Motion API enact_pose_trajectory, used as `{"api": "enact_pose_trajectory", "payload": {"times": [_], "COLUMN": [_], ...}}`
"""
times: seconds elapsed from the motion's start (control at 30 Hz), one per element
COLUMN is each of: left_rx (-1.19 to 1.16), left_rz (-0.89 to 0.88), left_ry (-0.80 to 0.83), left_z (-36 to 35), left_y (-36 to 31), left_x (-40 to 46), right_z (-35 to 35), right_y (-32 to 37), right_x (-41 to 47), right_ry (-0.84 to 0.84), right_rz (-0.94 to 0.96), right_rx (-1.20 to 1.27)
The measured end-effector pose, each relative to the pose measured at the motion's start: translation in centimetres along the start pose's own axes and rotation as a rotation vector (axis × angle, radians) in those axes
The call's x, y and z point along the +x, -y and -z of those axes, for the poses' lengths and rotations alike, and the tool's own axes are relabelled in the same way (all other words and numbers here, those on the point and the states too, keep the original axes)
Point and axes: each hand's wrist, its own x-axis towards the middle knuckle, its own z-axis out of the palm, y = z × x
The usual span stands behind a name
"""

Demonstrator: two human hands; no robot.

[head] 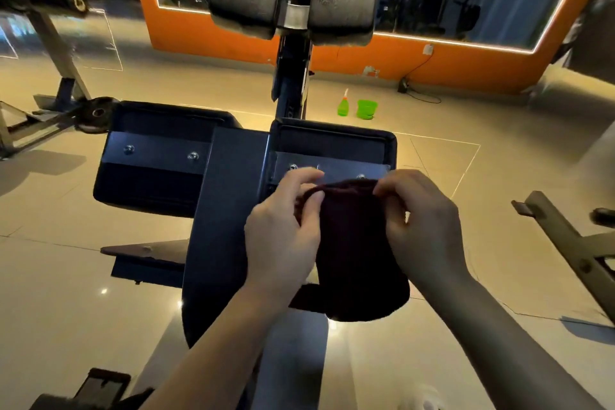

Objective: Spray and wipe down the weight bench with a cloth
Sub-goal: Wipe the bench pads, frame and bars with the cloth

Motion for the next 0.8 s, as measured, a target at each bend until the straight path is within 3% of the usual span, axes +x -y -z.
{"api": "enact_pose_trajectory", "payload": {"times": [0.07, 0.17, 0.33, 0.47, 0.63, 0.8], "left_rx": [0.108, 0.295, 0.574, 0.659, 0.61, 0.627], "left_rz": [-0.018, -0.012, -0.138, -0.207, -0.221, -0.247], "left_ry": [-0.072, -0.175, -0.032, 0.081, 0.037, 0.05], "left_z": [0.3, 1.7, 2.7, 4.0, 4.1, 4.2], "left_y": [1.0, 3.8, 7.5, 9.1, 9.6, 9.9], "left_x": [2.1, 4.0, 3.7, 2.6, 2.4, 2.5], "right_z": [-3.1, -7.9, -9.5, -7.3, -8.3, -13.1], "right_y": [0.1, 0.1, -1.3, -3.5, -2.7, 2.7], "right_x": [2.2, 4.4, 4.2, 2.2, 1.2, 5.4], "right_ry": [0.018, 0.199, 0.316, 0.237, 0.12, 0.137], "right_rz": [0.087, 0.219, 0.302, 0.195, -0.055, 0.09], "right_rx": [-0.087, -0.278, -0.515, -0.542, -0.488, -0.486]}}
